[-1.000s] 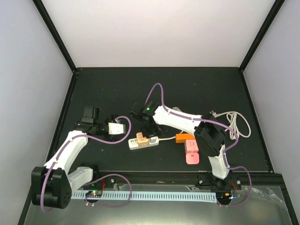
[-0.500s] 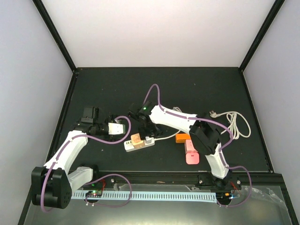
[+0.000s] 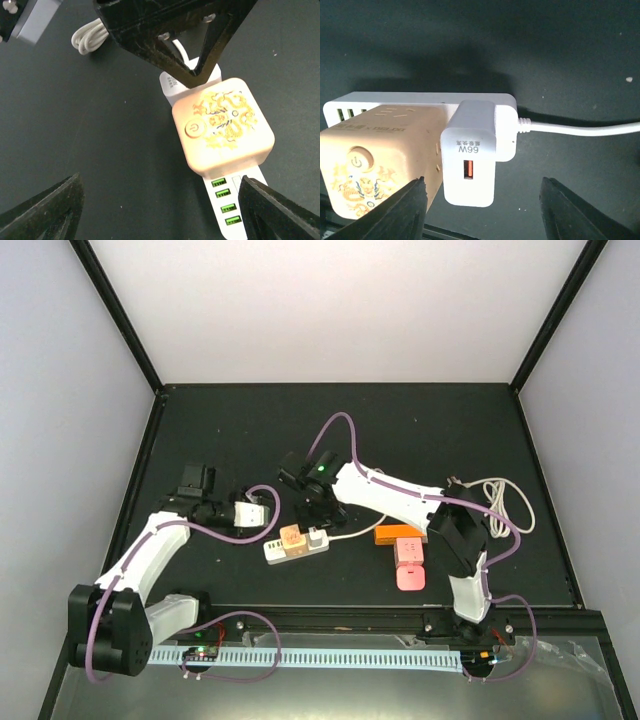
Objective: Insert the plug
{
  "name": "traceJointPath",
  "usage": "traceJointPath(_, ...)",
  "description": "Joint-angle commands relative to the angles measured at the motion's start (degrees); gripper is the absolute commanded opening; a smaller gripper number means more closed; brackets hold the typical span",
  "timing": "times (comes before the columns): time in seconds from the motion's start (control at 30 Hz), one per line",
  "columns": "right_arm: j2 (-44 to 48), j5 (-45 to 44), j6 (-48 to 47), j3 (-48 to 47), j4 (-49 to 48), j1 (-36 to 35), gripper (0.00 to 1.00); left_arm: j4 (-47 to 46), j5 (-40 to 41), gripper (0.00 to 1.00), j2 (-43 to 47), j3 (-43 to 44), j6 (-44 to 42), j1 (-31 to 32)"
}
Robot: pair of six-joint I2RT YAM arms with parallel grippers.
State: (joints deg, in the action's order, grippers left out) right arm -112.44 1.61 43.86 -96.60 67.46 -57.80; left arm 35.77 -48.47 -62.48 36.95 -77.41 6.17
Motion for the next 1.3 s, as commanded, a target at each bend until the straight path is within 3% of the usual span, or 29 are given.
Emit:
traceJointPath(0.0, 3.29, -0.59, 0.26, 0.02, -1.02, -0.21, 0.59, 0.16, -3.38, 0.85, -1.81, 3.03, -0.22, 1.38)
traceJointPath(0.2, 6.00, 0.51, -0.25, 4.03, -4.60, 1.03, 0.41, 0.52, -3.92, 0.77, -4.14, 5.00, 1.96, 2.63)
traceJointPath(0.63, 4.58, 6.12, -1.50, 11.76, -11.87, 1.79, 0.38, -6.00, 0.98, 0.70, -8.11, 5.29, 8.97, 11.25)
traceJointPath(1.27, 6.04, 7.68, -1.43, 15.80, -13.39, 3.95, 0.34, -12.61, 15.13, 0.59, -10.38, -1.42, 6.25, 18.11)
